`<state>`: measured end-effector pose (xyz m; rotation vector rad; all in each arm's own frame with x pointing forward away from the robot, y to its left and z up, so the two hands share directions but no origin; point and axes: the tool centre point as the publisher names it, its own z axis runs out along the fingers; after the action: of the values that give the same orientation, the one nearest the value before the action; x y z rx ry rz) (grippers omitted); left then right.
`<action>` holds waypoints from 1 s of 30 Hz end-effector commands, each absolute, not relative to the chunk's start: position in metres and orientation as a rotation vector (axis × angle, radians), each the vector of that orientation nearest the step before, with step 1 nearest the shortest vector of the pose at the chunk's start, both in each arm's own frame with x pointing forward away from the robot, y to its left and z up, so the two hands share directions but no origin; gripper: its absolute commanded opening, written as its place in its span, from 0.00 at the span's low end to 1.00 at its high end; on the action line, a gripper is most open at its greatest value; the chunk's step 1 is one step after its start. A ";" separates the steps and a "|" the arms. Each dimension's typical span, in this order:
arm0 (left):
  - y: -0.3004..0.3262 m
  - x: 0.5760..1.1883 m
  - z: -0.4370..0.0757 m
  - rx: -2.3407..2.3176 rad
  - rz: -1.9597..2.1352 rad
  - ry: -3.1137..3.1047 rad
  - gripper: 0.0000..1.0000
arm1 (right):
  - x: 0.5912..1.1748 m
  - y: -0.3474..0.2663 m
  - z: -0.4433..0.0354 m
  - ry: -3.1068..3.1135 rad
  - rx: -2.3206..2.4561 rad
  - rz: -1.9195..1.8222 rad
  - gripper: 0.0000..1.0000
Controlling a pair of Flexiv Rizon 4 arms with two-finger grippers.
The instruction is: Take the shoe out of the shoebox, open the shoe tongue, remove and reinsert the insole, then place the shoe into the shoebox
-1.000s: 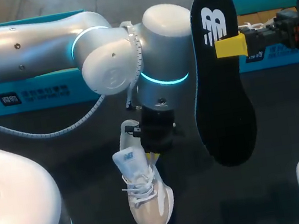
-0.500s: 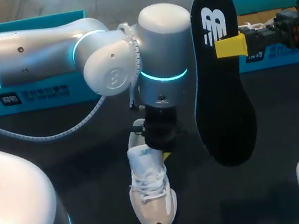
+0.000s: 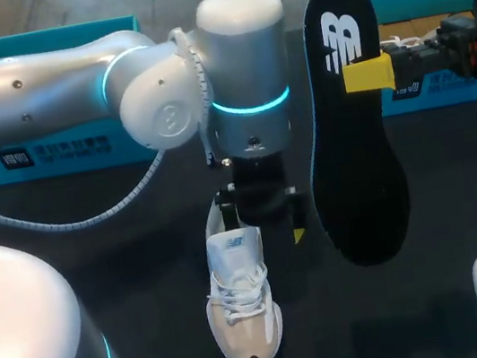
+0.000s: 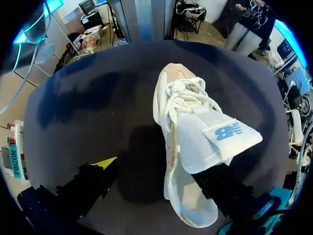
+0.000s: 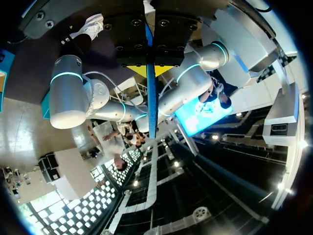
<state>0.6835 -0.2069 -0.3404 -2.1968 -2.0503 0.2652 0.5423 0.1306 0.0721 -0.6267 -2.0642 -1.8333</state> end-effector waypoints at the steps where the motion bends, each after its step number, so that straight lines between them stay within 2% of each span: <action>1: -0.198 0.690 -0.323 -2.222 0.424 -2.125 1.00 | 0.530 0.142 0.072 -2.067 -0.695 -1.879 0.00; 13: -0.202 0.717 -0.266 -2.191 0.914 -2.307 1.00 | 0.530 0.142 0.072 -2.067 -0.695 -1.879 0.00; 20: -0.197 0.725 -0.232 -2.155 1.407 -2.321 1.00 | 0.530 0.142 0.072 -2.067 -0.695 -1.879 0.00; 30: -0.183 0.739 -0.206 -2.103 1.899 -2.302 1.00 | 0.530 0.142 0.072 -2.067 -0.695 -1.879 0.00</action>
<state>0.7392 -0.1935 -0.2047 -2.1931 -2.2365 1.3028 0.5423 0.1306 0.0721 -0.6267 -2.0642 -1.8333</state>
